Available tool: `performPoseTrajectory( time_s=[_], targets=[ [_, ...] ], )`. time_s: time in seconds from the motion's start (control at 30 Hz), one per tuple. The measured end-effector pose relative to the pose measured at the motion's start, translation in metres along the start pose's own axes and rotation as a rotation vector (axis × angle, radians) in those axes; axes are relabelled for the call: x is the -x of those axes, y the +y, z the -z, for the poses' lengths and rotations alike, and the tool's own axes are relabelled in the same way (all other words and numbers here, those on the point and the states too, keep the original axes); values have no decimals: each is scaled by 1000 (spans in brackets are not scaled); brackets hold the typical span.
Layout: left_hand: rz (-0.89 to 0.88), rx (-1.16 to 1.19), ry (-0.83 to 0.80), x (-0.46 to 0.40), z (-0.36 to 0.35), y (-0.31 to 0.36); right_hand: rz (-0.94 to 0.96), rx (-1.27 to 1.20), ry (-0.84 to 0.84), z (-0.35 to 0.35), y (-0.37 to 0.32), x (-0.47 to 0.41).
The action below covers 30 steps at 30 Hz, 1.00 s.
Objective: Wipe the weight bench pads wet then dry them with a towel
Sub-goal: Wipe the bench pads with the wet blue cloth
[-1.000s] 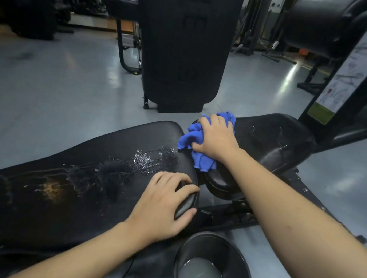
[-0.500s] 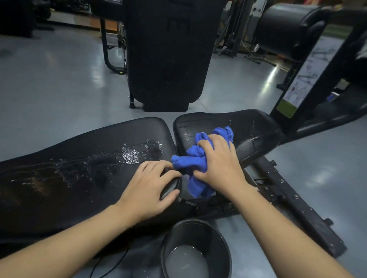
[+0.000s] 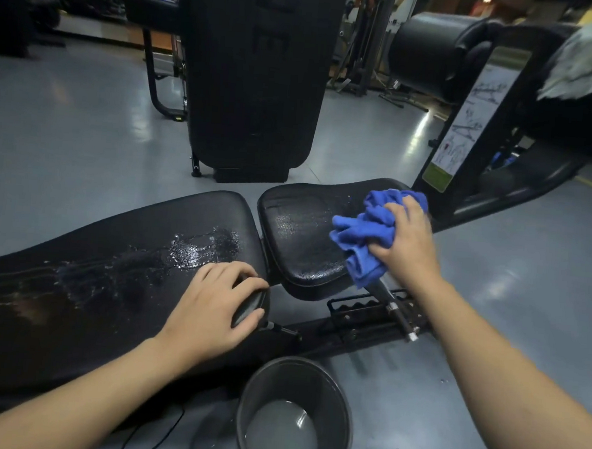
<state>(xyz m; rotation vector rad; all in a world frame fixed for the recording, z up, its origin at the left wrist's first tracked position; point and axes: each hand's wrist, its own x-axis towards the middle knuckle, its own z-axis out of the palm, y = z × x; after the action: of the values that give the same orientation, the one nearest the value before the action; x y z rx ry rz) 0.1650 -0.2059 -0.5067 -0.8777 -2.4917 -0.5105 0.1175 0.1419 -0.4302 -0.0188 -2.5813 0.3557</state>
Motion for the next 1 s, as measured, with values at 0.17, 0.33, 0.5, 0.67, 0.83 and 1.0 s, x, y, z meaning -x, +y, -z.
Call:
performPoseTrajectory(
  time_s=[0.17,0.33,0.5,0.67,0.83,1.0],
  targets=[
    [-2,4,1,1,-1,-1,-98,-117,29,6,25,-18],
    [-2,-2,2,1,-1,1,-108,-138,75,-8,8,-5],
    [0,-2,-4,0,1,2,5,-200,92,-24,-39,37],
    [-9,-16,4,0,0,2,303,-125,29,-45,-98,73],
    [-8,-23,18,0,-1,1,401,-1,5,-60,-105,73],
    [3,-8,-23,0,1,0,324,-82,1,-45,-77,48]
  ],
)
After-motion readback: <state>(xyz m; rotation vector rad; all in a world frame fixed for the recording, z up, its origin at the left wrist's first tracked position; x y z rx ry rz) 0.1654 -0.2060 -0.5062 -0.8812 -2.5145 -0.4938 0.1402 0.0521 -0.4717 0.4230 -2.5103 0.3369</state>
